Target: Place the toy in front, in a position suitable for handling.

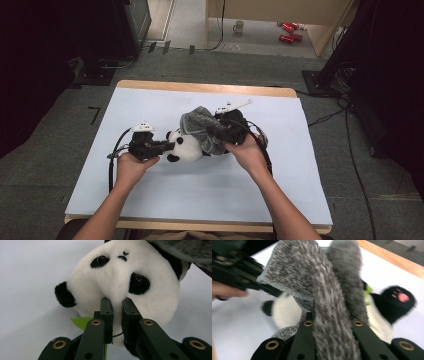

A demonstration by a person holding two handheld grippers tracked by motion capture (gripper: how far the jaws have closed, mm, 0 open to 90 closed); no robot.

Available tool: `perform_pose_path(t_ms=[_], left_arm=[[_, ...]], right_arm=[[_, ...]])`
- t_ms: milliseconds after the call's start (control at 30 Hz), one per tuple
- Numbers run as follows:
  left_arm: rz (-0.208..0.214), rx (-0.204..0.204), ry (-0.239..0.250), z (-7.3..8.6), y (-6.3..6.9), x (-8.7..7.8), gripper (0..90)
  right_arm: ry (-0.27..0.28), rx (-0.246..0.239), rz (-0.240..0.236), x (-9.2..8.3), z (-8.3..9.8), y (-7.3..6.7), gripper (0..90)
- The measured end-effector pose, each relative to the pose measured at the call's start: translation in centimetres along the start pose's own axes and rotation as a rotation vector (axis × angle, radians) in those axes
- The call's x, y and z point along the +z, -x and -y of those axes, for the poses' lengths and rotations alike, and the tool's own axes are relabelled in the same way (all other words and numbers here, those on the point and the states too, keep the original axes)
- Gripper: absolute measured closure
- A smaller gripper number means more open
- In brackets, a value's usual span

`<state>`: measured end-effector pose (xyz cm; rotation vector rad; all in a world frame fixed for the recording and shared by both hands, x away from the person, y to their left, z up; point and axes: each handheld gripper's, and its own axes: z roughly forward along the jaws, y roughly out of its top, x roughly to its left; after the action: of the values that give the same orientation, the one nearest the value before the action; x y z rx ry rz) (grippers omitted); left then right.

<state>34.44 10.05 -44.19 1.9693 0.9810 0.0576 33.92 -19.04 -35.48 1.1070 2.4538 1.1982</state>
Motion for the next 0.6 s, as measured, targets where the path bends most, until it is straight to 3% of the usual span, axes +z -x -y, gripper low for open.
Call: perform_pose_path(t_ms=[133, 300, 400, 600], left_arm=[[0.001, -0.001, -0.003, 0.0, 0.0, 0.0, 81.6], [0.002, 0.006, -0.009, 0.0, 0.0, 0.0, 81.6], [-0.003, 0.024, -0.012, 0.1, 0.1, 0.0, 81.8], [-0.018, 0.046, -0.023, 0.0, 0.4, 0.0, 82.2]], right_arm=[[-0.014, -0.022, -0.043, 0.5, -0.2, -1.2, 83.3], [-0.093, -0.045, -0.059, 2.6, 0.6, -2.0, 83.3], [-0.119, -0.045, -0.049, 3.6, 1.2, -1.3, 83.3], [-0.115, -0.055, -0.012, 3.0, 1.2, 0.0, 83.3]])
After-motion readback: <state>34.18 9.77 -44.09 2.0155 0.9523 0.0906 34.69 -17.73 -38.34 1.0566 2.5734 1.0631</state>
